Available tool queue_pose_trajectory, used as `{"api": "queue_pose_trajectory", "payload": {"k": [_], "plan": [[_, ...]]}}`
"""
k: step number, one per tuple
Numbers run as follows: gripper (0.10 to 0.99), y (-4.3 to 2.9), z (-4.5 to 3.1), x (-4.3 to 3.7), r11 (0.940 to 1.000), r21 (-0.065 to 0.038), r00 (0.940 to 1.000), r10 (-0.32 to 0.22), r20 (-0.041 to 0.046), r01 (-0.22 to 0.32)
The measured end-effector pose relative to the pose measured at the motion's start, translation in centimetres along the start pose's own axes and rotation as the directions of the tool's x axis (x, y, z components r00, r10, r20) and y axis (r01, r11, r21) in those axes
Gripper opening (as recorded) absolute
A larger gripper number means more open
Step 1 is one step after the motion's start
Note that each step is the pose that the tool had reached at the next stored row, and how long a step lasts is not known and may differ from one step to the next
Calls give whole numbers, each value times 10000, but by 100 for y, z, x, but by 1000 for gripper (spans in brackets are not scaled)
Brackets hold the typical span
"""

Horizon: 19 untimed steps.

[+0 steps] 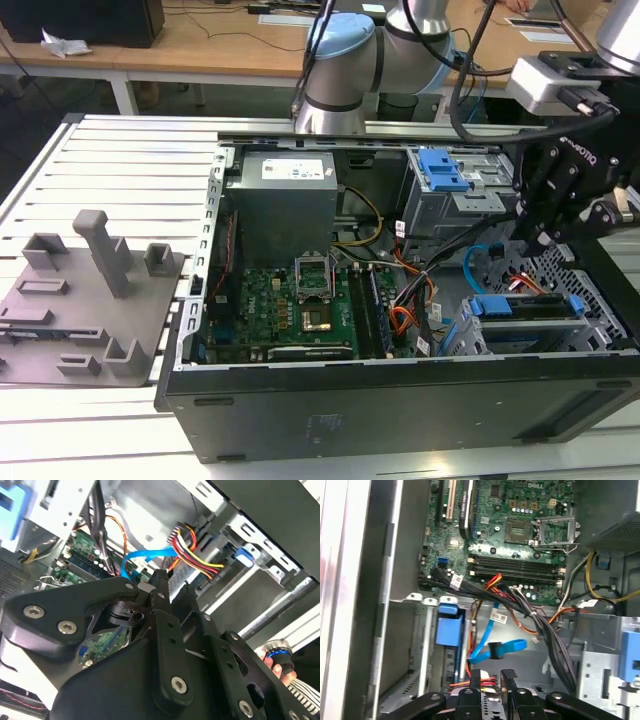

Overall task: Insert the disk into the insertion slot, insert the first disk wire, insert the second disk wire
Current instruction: 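Insert the second disk wire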

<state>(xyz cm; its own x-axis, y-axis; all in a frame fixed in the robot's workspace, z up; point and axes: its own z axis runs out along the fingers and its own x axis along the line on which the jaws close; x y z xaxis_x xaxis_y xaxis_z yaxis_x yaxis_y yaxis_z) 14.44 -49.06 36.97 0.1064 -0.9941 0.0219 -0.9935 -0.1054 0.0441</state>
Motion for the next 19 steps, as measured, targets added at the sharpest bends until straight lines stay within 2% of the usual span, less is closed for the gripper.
{"api": "queue_pose_trajectory", "payload": {"k": [4, 7, 9, 11, 13, 15, 19], "plan": [[302, 6, 6, -33, 10000, 0, 10000, -6, 1, 6], [302, 70, 15, -44, 10000, 0, 10000, -4, 1, 4], [302, 136, 26, -52, 10000, 0, 10000, -16, -3, 16], [302, 181, 31, -56, 10000, -7, 10000, -40, -73, 40], [302, 238, 43, -63, 10000, -21, 9998, -72, -209, 71], [302, 269, 97, -64, 9996, -18, 9993, -291, -227, 291], [302, 269, 107, -64, 9988, -15, 9985, -493, -247, 493]]}}
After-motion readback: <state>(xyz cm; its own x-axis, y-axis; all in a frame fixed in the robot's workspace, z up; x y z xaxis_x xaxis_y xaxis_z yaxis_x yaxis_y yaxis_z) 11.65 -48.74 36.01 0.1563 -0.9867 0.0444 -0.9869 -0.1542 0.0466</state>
